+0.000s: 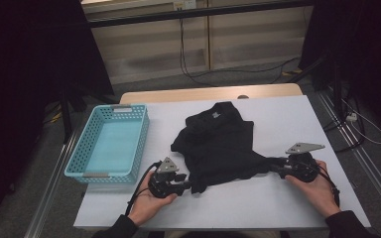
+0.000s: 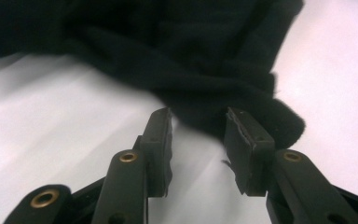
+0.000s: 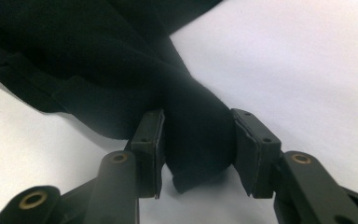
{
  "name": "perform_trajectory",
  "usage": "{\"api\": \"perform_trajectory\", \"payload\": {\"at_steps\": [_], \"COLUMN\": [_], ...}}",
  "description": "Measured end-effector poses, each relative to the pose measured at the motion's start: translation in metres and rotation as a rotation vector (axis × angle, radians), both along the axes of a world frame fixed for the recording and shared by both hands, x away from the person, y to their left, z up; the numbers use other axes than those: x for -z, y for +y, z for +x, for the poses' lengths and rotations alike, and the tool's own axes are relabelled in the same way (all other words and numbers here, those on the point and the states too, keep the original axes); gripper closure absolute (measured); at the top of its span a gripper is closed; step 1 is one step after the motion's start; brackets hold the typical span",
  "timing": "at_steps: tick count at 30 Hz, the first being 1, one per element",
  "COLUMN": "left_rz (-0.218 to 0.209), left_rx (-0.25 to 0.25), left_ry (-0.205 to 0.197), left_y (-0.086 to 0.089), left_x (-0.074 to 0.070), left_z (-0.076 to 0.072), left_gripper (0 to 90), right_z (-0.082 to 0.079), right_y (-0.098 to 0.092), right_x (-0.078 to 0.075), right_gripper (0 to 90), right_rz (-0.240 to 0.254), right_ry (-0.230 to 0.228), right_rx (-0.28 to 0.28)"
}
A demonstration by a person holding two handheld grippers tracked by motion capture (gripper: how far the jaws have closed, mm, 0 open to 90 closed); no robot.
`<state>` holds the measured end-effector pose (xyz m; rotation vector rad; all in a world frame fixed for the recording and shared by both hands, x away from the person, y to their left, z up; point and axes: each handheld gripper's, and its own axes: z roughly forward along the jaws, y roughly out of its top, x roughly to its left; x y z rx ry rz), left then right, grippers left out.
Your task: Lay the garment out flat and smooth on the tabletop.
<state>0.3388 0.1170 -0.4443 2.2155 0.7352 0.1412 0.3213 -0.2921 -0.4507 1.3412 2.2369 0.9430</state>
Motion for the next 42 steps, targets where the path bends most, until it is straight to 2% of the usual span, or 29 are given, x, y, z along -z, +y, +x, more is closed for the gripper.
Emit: {"api": "perform_trajectory", "payload": {"at_steps": [3, 6, 10, 12, 14, 17, 20, 26, 30, 35, 39, 40, 42], "left_rz": [-0.004, 0.022, 0.025, 0.005, 0.012, 0.022, 0.044, 0.043, 0.035, 0.04, 0.072, 0.078, 0.07], "left_rx": [0.012, 0.031, 0.041, 0.041, 0.052, 0.059, 0.065, 0.023, -0.022, -0.051, -0.07, -0.08, -0.103], "left_ry": [-0.007, -0.009, -0.013, 0.016, 0.013, 0.02, 0.014, 0.01, 0.007, 0.014, 0.007, -0.006, 0.0], "left_y": [-0.011, -0.021, -0.024, -0.023, -0.025, -0.024, -0.017, 0.001, 0.021, 0.037, 0.046, 0.047, 0.051], "left_x": [0.0, 0.004, 0.006, 0.007, 0.007, 0.005, 0.004, -0.004, -0.01, -0.012, -0.013, -0.014, -0.016], "left_z": [0.002, 0.004, 0.003, 0.003, 0.001, 0.001, 0.001, -0.003, -0.003, -0.004, -0.007, -0.007, -0.005], "left_gripper": [61.9, 62.2, 63.9, 69.7, 77.9, 85.1, 86.8, 87.4, 87.6, 87.6, 87.6, 87.6, 87.6], "right_z": [0.0, 0.0, 0.001, 0.001, 0.001, 0.0, -0.003, -0.007, -0.01, -0.008, -0.002, 0.0, 0.002], "right_y": [0.0, 0.0, 0.0, 0.001, 0.0, -0.002, -0.004, -0.007, -0.005, 0.001, 0.004, 0.004, 0.005], "right_x": [0.001, 0.001, 0.001, 0.001, 0.0, -0.003, -0.007, -0.013, -0.016, -0.01, -0.002, 0.001, 0.003], "right_gripper": [56.2, 56.3, 56.3, 56.0, 55.2, 54.4, 53.1, 52.8, 60.9, 64.6, 60.7, 59.4, 58.4], "right_rz": [0.001, 0.001, 0.002, 0.003, 0.007, 0.019, 0.031, 0.046, 0.061, 0.043, 0.035, 0.028, 0.018], "right_ry": [0.004, 0.004, 0.008, 0.006, 0.001, -0.017, -0.048, -0.087, -0.115, -0.067, -0.033, -0.024, -0.013], "right_rx": [-0.001, -0.002, 0.0, -0.002, -0.002, 0.006, 0.008, 0.011, -0.033, -0.082, -0.092, -0.094, -0.093]}}
